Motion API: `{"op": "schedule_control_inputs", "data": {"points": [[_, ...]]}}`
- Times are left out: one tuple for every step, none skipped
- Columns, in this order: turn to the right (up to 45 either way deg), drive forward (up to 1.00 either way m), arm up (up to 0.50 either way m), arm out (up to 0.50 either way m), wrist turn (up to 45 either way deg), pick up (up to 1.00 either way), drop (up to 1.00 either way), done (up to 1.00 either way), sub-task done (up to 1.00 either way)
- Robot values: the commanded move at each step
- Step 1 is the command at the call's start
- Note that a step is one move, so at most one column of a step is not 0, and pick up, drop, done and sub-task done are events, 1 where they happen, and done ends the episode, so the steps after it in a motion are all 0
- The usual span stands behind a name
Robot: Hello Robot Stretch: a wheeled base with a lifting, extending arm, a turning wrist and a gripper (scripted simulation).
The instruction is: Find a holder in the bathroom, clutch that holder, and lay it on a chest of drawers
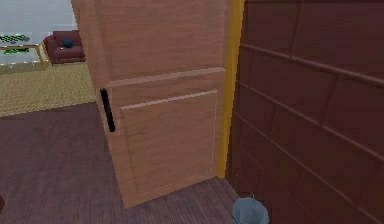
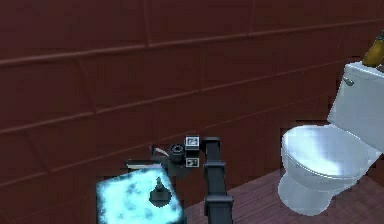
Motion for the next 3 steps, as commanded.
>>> {"op": "schedule_control_inputs", "data": {"points": [[0.0, 0.00, 0.00, 0.00, 9.0, 0.00, 0.00, 0.00, 0.00], [0.0, 0.00, -0.30, 0.00, 0.0, 0.00, 0.00, 0.00, 0.00], [0.0, 0.00, 0.00, 0.00, 0.0, 1.00, 0.00, 0.00, 0.00]]}}
